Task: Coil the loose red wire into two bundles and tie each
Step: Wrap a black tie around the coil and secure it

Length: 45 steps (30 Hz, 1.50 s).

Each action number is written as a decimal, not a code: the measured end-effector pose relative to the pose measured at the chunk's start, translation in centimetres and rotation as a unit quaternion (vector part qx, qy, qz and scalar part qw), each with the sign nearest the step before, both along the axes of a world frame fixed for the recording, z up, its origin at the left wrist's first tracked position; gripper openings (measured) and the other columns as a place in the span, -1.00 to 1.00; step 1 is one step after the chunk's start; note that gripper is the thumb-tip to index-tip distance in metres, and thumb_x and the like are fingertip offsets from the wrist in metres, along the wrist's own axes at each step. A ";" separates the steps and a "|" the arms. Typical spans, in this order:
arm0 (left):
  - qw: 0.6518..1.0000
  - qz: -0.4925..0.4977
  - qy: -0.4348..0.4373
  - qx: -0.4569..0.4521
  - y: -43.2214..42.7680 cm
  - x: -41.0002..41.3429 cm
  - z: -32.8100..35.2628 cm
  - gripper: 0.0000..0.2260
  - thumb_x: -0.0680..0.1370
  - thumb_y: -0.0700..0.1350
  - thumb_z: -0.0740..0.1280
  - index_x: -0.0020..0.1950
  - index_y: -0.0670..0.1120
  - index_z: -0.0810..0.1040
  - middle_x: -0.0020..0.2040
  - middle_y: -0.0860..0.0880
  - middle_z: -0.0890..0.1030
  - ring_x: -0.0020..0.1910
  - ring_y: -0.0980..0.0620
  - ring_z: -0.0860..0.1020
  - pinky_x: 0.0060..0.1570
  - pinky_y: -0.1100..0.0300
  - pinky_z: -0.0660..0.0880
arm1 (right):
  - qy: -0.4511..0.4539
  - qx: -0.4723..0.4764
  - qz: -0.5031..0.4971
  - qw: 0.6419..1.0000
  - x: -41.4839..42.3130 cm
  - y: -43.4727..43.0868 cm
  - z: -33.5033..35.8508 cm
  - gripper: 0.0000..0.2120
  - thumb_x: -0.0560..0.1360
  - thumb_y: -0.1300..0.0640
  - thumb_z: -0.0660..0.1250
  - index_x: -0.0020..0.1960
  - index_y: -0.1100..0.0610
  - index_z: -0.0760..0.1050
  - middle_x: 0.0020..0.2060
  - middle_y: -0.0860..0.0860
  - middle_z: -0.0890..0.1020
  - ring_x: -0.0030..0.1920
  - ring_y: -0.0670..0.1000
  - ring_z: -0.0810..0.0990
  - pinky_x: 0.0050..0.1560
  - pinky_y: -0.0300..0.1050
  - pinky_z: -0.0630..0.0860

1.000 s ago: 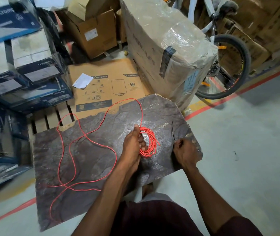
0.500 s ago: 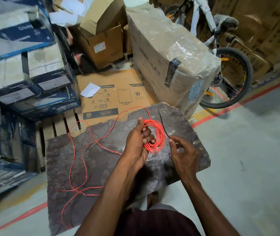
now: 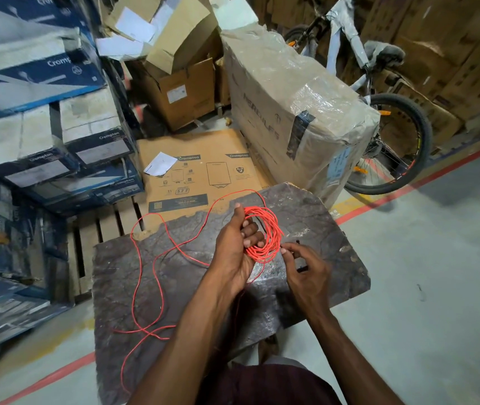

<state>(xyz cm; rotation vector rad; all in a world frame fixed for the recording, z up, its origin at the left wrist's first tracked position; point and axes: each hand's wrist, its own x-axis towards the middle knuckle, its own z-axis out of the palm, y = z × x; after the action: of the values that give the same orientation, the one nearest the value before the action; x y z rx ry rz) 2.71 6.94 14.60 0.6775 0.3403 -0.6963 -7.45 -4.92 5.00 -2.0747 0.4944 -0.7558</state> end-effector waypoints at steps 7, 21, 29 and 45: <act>0.999 -0.002 0.016 -0.035 1.2 0.6 0.7 -0.60 0.71 0.08 0.14 -0.28 -0.06 0.31 -0.58 0.08 0.23 -0.66 0.19 0.24 -0.56 0.30 0.37 | -0.044 0.024 0.020 0.999 0.7 1.4 1.6 -0.76 0.52 0.27 0.47 -0.01 -0.08 0.65 -0.05 -0.32 0.66 -0.06 -0.08 0.67 -0.30 -0.29 0.52; 0.997 -0.041 -0.019 0.066 1.9 -0.4 1.4 -0.64 0.71 0.06 0.14 -0.22 -0.08 0.34 -0.54 0.08 0.21 -0.66 0.17 0.19 -0.51 0.26 0.37 | -0.073 0.121 0.018 0.990 2.9 2.8 2.9 -0.52 0.45 0.42 0.49 0.03 -0.19 0.67 -0.14 -0.08 0.73 -0.24 -0.13 0.64 -0.30 -0.24 0.54; 0.992 -0.002 -0.122 0.045 2.1 -0.7 1.3 -0.84 0.73 -0.03 0.10 0.11 -0.04 0.44 -0.42 0.06 0.25 -0.55 0.19 0.19 -0.52 0.35 0.31 | -0.085 0.132 0.036 0.987 3.1 2.6 4.0 -0.61 0.43 0.45 0.48 0.04 -0.01 0.69 -0.16 -0.11 0.76 -0.23 0.01 0.71 -0.24 -0.12 0.62; 0.980 0.022 -0.180 0.085 2.6 -0.8 2.0 -0.80 0.54 0.07 0.33 0.06 -0.01 0.45 -0.35 0.08 0.31 -0.45 0.19 0.22 -0.45 0.37 0.25 | -0.075 0.189 0.061 0.977 3.7 3.5 5.8 -0.48 0.39 0.53 0.47 -0.05 -0.12 0.66 -0.26 -0.27 0.73 -0.43 -0.25 0.55 -0.38 -0.36 0.46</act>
<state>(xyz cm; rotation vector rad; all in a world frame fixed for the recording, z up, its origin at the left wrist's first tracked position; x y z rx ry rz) 1.94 9.54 16.62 0.9381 0.0804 -0.4934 -3.75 -1.39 10.80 -1.6648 0.3885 -0.6805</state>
